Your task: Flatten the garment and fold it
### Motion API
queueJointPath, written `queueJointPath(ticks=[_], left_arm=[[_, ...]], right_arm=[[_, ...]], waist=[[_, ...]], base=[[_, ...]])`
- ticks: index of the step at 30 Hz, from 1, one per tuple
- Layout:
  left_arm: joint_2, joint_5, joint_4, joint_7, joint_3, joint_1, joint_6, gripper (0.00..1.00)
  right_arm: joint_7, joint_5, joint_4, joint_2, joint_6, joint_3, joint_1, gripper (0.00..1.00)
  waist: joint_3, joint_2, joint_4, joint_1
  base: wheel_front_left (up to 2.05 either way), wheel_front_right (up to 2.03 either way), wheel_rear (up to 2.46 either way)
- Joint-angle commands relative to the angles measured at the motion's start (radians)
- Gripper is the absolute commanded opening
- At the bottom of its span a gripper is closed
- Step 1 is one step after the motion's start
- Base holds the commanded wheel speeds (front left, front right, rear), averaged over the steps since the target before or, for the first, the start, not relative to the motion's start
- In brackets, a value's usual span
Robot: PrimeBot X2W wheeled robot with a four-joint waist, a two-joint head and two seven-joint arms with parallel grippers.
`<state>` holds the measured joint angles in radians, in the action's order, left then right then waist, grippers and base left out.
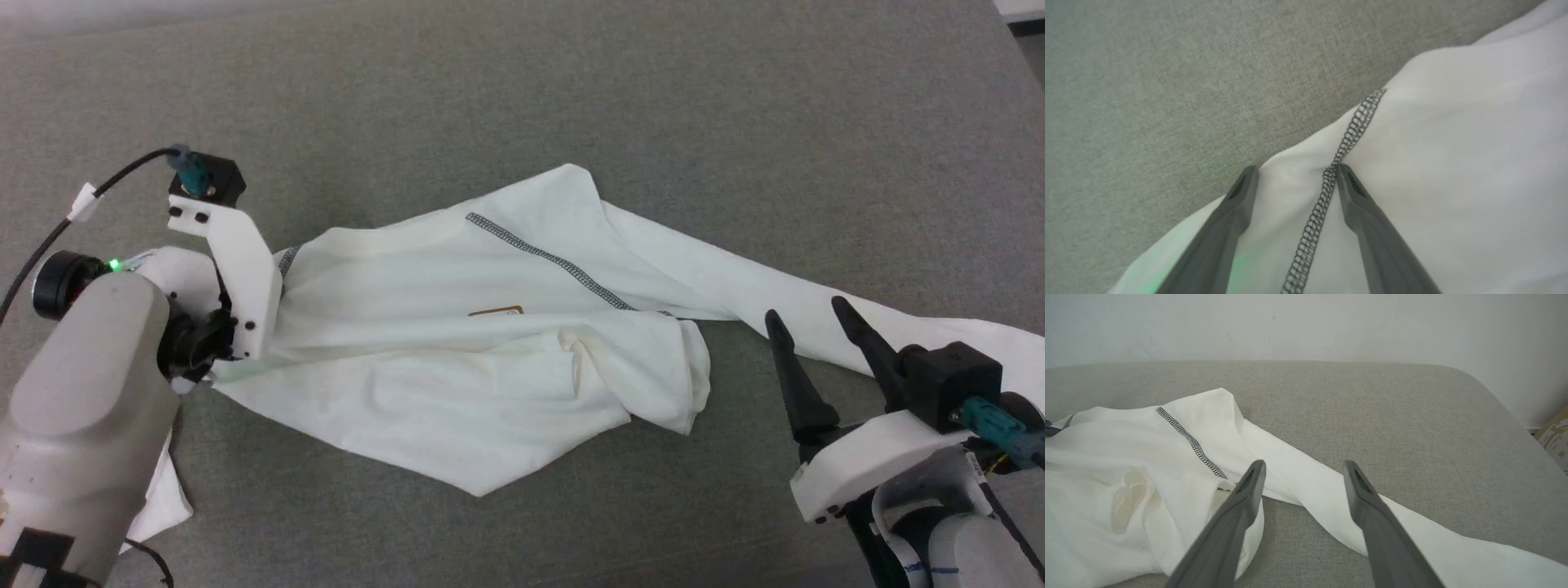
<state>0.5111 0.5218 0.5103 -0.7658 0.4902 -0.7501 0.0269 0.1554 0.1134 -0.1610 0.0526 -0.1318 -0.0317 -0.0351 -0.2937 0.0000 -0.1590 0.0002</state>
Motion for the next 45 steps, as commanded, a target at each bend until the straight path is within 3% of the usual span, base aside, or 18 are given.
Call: queueJointPath(ticks=[1,5,6,7,8,9,13,20,25,29,36,45], left_arm=[[0.004,0.014,0.047,-0.030,0.008,-0.014,0.002,1.00],[-0.010,0.031,0.134,-0.120,0.027,0.011,-0.011,1.00],[-0.019,0.045,0.146,-0.142,0.029,0.023,-0.007,0.79],[-0.025,0.055,0.154,-0.161,0.034,0.036,0.000,0.17],[-0.025,0.055,0.154,-0.161,0.034,0.036,0.000,0.17],[-0.033,0.067,0.156,-0.171,0.034,0.049,0.004,0.00],[-0.055,0.067,0.121,-0.106,0.033,0.085,-0.013,0.00],[-0.067,0.003,0.006,0.182,-0.004,0.139,-0.121,0.00],[-0.082,-0.015,-0.098,0.307,-0.010,0.165,-0.139,0.00],[-0.094,-0.025,-0.158,0.335,0.000,0.164,-0.142,0.00],[-0.126,-0.046,-0.215,0.362,0.014,0.096,-0.147,0.00],[-0.176,-0.056,-0.213,0.405,0.030,0.005,-0.135,0.00]], right_arm=[[-0.012,-0.007,0.005,-0.002,0.001,-0.002,-0.020,1.00],[-0.019,-0.010,0.011,-0.002,0.001,-0.006,-0.031,1.00],[-0.020,-0.011,0.013,-0.002,0.001,-0.006,-0.032,1.00],[-0.020,-0.012,0.014,-0.002,0.001,-0.006,-0.034,1.00],[-0.020,-0.012,0.014,-0.002,0.001,-0.006,-0.034,1.00],[-0.020,-0.012,0.016,-0.002,0.001,-0.004,-0.034,1.00],[-0.012,-0.013,0.023,-0.002,0.001,0.007,-0.039,1.00],[0.039,0.037,0.072,0.015,0.001,-0.013,-0.114,1.00],[0.129,0.160,0.205,0.095,0.001,-0.058,-0.273,1.00],[0.206,0.282,0.362,0.155,0.001,-0.125,-0.444,1.00],[0.384,0.495,0.618,0.214,0.001,-0.346,-0.780,1.00],[0.611,0.712,0.771,0.269,0.001,-0.670,-1.036,1.00]], waist=[[-0.057,0.0000,-0.047,-0.0002],[-0.071,0.0000,-0.053,-0.0002],[-0.072,0.0000,-0.053,-0.0002],[-0.073,0.0000,-0.053,-0.0002],[-0.073,0.0000,-0.053,-0.0002],[-0.072,0.0000,-0.052,-0.0002],[-0.060,0.0000,-0.034,-0.0002],[-0.002,0.0000,0.008,-0.0002],[0.025,0.0000,0.056,-0.0002],[0.017,0.0000,0.092,-0.0002],[-0.057,0.0000,0.159,-0.0002],[-0.147,0.0000,0.222,-0.0002]], base=[[0.00,0.00,0.00],[0.00,0.00,0.00],[0.00,0.00,0.00],[0.00,0.00,0.00],[0.00,0.00,0.00],[0.00,0.00,0.00],[0.00,0.00,0.00],[0.00,0.00,0.00],[0.00,0.00,0.00],[0.00,0.00,0.00],[0.00,0.00,0.00],[0.00,0.00,0.00]])
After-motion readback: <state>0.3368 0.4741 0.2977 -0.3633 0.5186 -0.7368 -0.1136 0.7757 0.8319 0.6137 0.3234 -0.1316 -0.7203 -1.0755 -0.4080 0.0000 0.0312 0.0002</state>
